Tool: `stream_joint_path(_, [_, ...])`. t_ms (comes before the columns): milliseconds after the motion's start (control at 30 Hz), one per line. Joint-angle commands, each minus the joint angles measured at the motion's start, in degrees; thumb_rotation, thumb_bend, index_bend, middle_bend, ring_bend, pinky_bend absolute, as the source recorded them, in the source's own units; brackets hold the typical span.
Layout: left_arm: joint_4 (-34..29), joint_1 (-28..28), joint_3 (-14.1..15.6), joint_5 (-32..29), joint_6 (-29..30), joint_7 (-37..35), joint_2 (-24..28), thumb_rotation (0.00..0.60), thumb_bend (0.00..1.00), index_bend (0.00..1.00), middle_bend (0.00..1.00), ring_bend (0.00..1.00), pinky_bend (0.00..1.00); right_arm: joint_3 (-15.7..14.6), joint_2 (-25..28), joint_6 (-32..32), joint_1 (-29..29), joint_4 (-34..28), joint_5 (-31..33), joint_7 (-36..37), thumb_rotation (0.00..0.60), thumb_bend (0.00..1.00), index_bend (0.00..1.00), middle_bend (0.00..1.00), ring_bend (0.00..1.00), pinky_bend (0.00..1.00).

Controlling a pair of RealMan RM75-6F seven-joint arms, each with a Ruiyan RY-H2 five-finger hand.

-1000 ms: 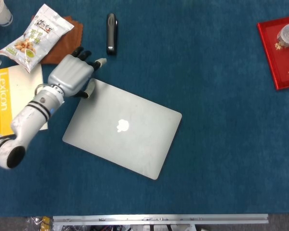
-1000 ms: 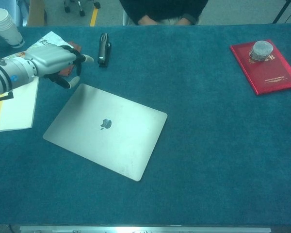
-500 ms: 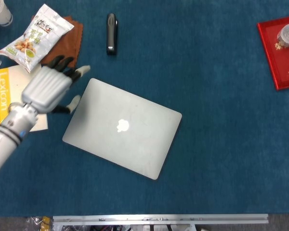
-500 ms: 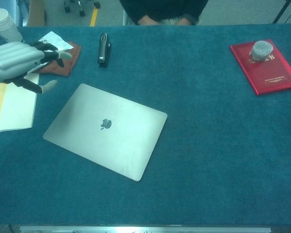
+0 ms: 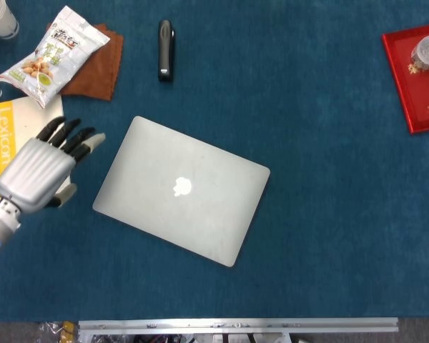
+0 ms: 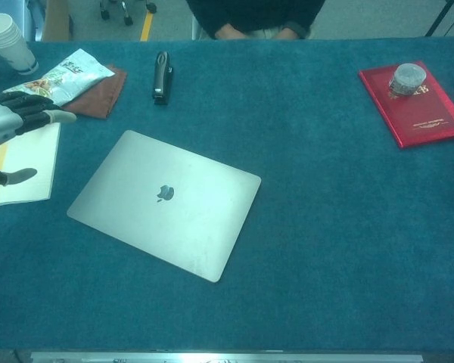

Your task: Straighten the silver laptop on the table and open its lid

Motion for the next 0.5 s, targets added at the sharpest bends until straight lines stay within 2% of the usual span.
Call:
stream_joint_path(33, [0.9, 1.2, 1.1, 2.8, 1.2, -0.2, 0.1, 0.600, 0.32, 0.03, 0.06, 0.00, 0.06, 0.4, -0.1, -0.1, 0.5, -0.5, 0.2, -0.9, 0.600, 0.01, 0.00, 0.10, 0.00, 0.24])
stream_joint_path(333, [4.4, 3.1, 4.1, 11.6, 2.8, -1.9, -1.8, 0.600, 0.32, 0.01, 0.04, 0.00, 0.06, 0.9, -0.2, -0.2, 1.1, -1.5, 1.0, -2.9, 0.600, 0.00, 0.00, 0.10, 0.00, 0.24])
stream_joint_path(500, [5.6, 4.3, 4.9, 13.3, 2.3, -0.8, -4.1, 0.600, 0.32, 0.00, 0.03, 0.00, 0.06, 1.1, -0.3, -0.4, 1.5, -1.9, 1.1, -3.7, 0.600, 0.00, 0.01, 0.10, 0.00, 0.24])
